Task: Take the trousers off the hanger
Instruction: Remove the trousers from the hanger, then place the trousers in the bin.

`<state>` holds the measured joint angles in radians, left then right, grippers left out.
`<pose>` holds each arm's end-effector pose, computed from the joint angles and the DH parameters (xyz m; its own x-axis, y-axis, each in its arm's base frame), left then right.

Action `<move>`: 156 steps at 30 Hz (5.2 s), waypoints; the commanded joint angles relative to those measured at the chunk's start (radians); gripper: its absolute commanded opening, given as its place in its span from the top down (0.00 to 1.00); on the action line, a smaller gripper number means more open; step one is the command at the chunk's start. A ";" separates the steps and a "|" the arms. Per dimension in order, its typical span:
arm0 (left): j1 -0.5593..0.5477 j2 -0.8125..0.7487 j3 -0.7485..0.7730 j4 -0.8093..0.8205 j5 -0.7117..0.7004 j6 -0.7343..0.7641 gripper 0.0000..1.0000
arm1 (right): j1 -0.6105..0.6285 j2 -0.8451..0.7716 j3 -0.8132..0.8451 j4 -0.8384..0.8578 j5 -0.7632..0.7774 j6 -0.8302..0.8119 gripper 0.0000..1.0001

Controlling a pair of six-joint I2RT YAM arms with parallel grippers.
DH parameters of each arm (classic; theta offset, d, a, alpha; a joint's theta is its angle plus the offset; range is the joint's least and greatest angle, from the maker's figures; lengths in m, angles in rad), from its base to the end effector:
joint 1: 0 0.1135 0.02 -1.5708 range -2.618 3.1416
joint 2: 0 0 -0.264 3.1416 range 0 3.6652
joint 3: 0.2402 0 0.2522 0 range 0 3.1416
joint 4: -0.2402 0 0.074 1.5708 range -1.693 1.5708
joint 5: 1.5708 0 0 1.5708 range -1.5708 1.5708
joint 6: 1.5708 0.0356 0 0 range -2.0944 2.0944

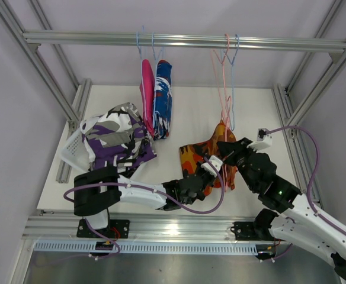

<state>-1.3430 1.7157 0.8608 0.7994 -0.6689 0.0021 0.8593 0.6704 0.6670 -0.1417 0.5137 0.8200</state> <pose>0.1041 -0.3515 0.2236 -0.0112 0.0557 -0.9984 0.6244 0.7802 0.0365 0.1192 0.1114 0.3215 -0.3146 0.6104 -0.7270 -0.1644 0.7193 0.6750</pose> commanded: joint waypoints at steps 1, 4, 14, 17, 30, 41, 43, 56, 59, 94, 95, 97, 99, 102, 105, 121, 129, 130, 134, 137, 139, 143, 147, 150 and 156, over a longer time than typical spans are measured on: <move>0.030 -0.048 0.053 0.123 -0.021 0.021 0.99 | 0.009 -0.005 -0.027 -0.015 -0.061 -0.012 1.00; 0.031 -0.070 0.044 0.124 -0.021 0.038 0.99 | 0.009 -0.011 -0.033 -0.018 -0.064 -0.012 1.00; 0.030 -0.209 0.060 0.078 -0.054 0.148 0.99 | 0.001 0.000 -0.060 -0.018 -0.052 -0.016 1.00; 0.030 -0.278 0.081 0.034 -0.049 0.177 0.99 | -0.008 0.004 -0.069 -0.019 -0.052 -0.019 1.00; 0.022 -0.501 0.173 -0.155 -0.031 0.259 0.99 | -0.039 0.020 -0.098 0.004 -0.061 -0.013 1.00; 0.016 -0.747 0.193 -0.305 -0.100 0.317 0.99 | -0.045 0.054 -0.109 0.033 -0.075 -0.028 1.00; 0.016 -0.789 0.201 -0.325 -0.110 0.320 0.99 | -0.046 0.058 -0.109 0.036 -0.080 -0.035 1.00; 0.018 -0.989 0.288 -0.307 -0.289 0.525 0.99 | -0.055 0.097 -0.119 0.044 -0.086 -0.045 1.00; 0.019 -1.019 0.281 -0.224 -0.333 0.604 0.99 | -0.057 0.107 -0.119 0.045 -0.086 -0.047 1.00; 0.545 -1.203 0.007 -1.045 -0.597 -0.388 0.99 | -0.069 0.190 -0.135 0.090 -0.096 -0.058 1.00; 0.550 -1.187 0.020 -1.110 -0.615 -0.436 0.99 | -0.071 0.193 -0.136 0.091 -0.096 -0.058 1.00; 0.558 -1.141 0.023 -1.154 -0.638 -0.538 0.99 | -0.075 0.195 -0.139 0.094 -0.099 -0.059 1.00; 0.570 -1.108 0.021 -1.171 -0.653 -0.568 0.99 | -0.077 0.193 -0.141 0.097 -0.103 -0.061 1.00; 0.603 -1.052 0.030 -1.212 -0.658 -0.658 0.99 | -0.080 0.195 -0.144 0.097 -0.106 -0.064 1.00; 0.648 -1.002 0.040 -1.240 -0.633 -0.724 0.99 | -0.083 0.196 -0.147 0.100 -0.106 -0.068 1.00; 0.795 -0.676 0.141 -0.977 -0.537 -0.577 0.70 | -0.134 0.236 -0.155 0.129 -0.135 -0.113 1.00; 0.800 -0.622 0.260 -1.002 -0.480 -0.512 0.15 | -0.146 0.238 -0.150 0.129 -0.149 -0.127 1.00; 0.797 -0.630 0.279 -1.012 -0.471 -0.507 0.13 | -0.146 0.236 -0.150 0.129 -0.150 -0.125 1.00; 0.797 -0.717 0.291 -1.034 -0.440 -0.484 0.06 | -0.146 0.221 -0.152 0.131 -0.162 -0.122 1.00; 0.797 -0.766 0.274 -1.051 -0.422 -0.487 0.02 | -0.146 0.195 -0.158 0.122 -0.164 -0.120 1.00; 0.797 -0.810 0.270 -1.052 -0.387 -0.479 0.01 | -0.144 0.175 -0.161 0.116 -0.162 -0.122 1.00; 0.791 -0.881 0.245 -1.068 -0.370 -0.494 0.00 | -0.146 0.156 -0.164 0.096 -0.155 -0.125 1.00; 0.791 -0.918 0.212 -1.089 -0.334 -0.524 0.01 | -0.144 0.149 -0.164 0.090 -0.155 -0.130 1.00; 0.789 -0.924 0.189 -1.150 -0.302 -0.615 0.01 | -0.146 0.156 -0.164 0.096 -0.152 -0.131 1.00; 0.789 -0.909 0.047 -1.140 -0.290 -0.735 0.04 | -0.146 0.163 -0.168 0.097 -0.150 -0.137 1.00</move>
<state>-0.5587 0.7803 0.9607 -0.3222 -0.9913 -0.6281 0.7174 0.8352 0.5049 -0.0574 0.3500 0.7017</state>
